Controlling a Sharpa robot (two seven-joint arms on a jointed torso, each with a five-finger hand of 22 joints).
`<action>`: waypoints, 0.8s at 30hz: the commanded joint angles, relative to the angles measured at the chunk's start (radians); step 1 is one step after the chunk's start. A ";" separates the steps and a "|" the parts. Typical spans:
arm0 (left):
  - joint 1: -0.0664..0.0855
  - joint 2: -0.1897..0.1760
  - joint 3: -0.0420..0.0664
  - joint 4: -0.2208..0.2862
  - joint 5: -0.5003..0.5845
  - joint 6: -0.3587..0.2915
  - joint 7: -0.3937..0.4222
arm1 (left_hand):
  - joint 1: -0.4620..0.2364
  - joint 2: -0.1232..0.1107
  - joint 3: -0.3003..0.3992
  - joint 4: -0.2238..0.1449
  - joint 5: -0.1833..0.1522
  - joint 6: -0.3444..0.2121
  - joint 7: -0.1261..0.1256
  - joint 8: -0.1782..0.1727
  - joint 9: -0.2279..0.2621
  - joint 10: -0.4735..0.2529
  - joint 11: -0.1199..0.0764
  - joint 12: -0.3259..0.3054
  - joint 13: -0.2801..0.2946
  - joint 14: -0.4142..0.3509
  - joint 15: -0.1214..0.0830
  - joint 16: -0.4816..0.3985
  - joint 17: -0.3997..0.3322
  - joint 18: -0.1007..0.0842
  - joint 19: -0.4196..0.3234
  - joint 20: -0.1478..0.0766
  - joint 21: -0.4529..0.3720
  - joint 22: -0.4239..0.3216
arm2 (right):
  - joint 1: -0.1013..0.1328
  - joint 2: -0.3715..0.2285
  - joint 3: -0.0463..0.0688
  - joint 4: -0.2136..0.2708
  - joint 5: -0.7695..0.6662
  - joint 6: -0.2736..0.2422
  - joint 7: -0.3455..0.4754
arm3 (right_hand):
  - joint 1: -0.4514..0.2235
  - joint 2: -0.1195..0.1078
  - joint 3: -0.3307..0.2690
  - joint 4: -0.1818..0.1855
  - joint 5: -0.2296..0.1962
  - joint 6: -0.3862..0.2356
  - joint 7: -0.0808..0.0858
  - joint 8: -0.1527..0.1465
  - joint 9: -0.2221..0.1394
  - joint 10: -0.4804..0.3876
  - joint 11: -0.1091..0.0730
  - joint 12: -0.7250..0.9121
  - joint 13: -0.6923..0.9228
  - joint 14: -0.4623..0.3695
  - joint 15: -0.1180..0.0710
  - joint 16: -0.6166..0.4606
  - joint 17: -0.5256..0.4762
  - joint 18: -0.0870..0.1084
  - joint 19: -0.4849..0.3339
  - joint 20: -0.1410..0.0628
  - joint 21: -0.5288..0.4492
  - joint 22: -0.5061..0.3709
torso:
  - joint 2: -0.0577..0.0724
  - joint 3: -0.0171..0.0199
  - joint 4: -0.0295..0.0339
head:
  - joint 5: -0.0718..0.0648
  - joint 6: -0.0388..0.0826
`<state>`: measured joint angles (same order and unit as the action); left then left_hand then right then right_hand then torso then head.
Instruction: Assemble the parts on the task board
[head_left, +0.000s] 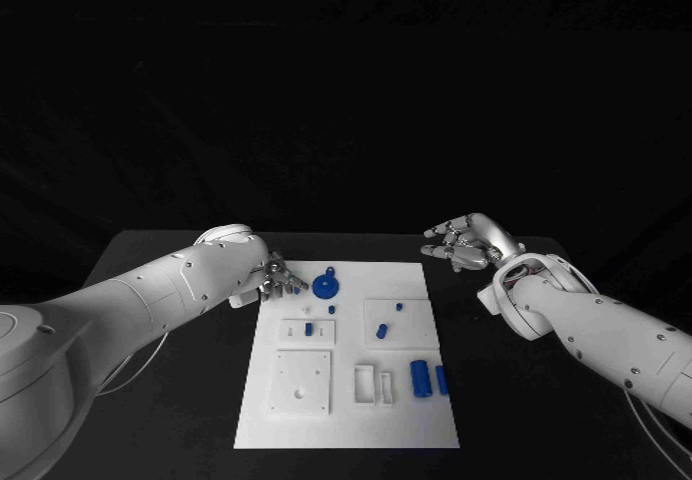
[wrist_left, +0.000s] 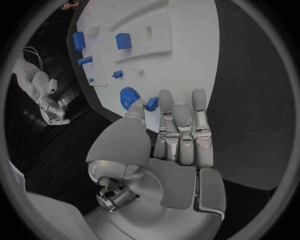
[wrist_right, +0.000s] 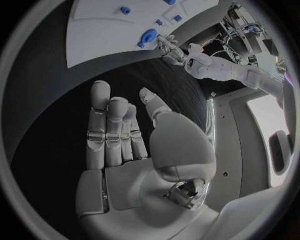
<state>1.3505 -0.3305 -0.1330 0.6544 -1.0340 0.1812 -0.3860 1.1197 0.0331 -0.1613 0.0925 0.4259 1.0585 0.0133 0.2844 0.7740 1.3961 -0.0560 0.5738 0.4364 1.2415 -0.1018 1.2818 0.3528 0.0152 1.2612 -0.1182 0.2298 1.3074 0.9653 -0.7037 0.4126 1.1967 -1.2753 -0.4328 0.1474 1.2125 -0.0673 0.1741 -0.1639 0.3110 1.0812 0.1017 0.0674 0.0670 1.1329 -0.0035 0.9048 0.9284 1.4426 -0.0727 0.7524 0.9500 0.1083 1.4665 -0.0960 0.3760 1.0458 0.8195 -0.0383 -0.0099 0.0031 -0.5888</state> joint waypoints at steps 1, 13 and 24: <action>0.000 0.002 0.000 0.002 0.018 0.006 0.002 | 0.008 0.022 0.004 -0.010 0.007 -0.005 -0.003 -0.009 -0.004 -0.007 0.001 0.003 -0.002 -0.010 0.000 0.002 -0.002 -0.015 -0.007 0.001 0.003 0.019 | 0.000 0.002 0.001 0.000 0.002 0.001 0.005 | -0.001 -0.004 0.001 0.005 0.004 -0.008 -0.002 -0.005 -0.001 -0.005 -0.001 0.002 -0.001 0.003 0.000 -0.003 -0.001 0.017 0.039 0.006 0.000 -0.001 | 0.000 0.0006 -0.0011 | 0.001 -0.001; 0.000 -0.002 0.001 0.003 0.057 -0.035 -0.001 | 0.083 0.090 0.049 -0.070 0.067 -0.013 -0.007 -0.013 -0.012 -0.002 -0.003 -0.003 -0.007 -0.004 -0.002 0.000 -0.005 -0.015 -0.005 -0.001 0.004 0.019 | 0.000 0.007 0.001 -0.009 0.002 -0.006 0.005 | -0.001 -0.004 0.007 0.009 0.014 -0.009 -0.001 -0.005 -0.001 -0.007 -0.001 0.004 -0.002 0.003 0.000 -0.003 -0.001 0.017 0.039 0.006 0.005 -0.003 | 0.000 0.0014 0.0005 | -0.001 -0.002; 0.000 -0.029 0.002 0.030 0.111 -0.089 0.007 | 0.118 0.100 0.135 -0.176 0.148 -0.009 -0.015 0.028 0.052 0.036 -0.008 -0.022 -0.018 0.015 -0.013 0.006 0.009 -0.015 0.002 -0.012 0.028 0.021 | 0.000 0.005 0.001 -0.009 0.002 -0.005 0.005 | -0.006 -0.007 0.015 0.011 0.044 -0.010 -0.001 -0.005 -0.001 -0.007 -0.001 0.005 -0.002 0.003 0.000 -0.003 -0.001 0.017 0.039 0.006 0.006 -0.005 | -0.002 0.0015 0.0010 | -0.001 -0.002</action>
<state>1.3504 -0.3571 -0.1314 0.6772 -0.9641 0.1326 -0.3872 1.2266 0.1269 -0.0439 -0.0633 0.5685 1.0450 0.0069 0.3072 0.8166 1.4265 -0.0661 0.5571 0.4201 1.2524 -0.1126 1.2817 0.3607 0.0151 1.2668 -0.1237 0.2537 1.3081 0.9654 -0.6984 0.4126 1.1863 -1.2752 -0.4357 0.1473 1.2125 -0.0673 0.1840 -0.1541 0.3489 1.0779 0.0983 0.0674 0.0670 1.1329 -0.0035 0.9048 0.9271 1.4426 -0.0727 0.7524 0.9501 0.1070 1.4665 -0.0960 0.3760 1.0418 0.8185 -0.0367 -0.0090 0.0010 -0.5907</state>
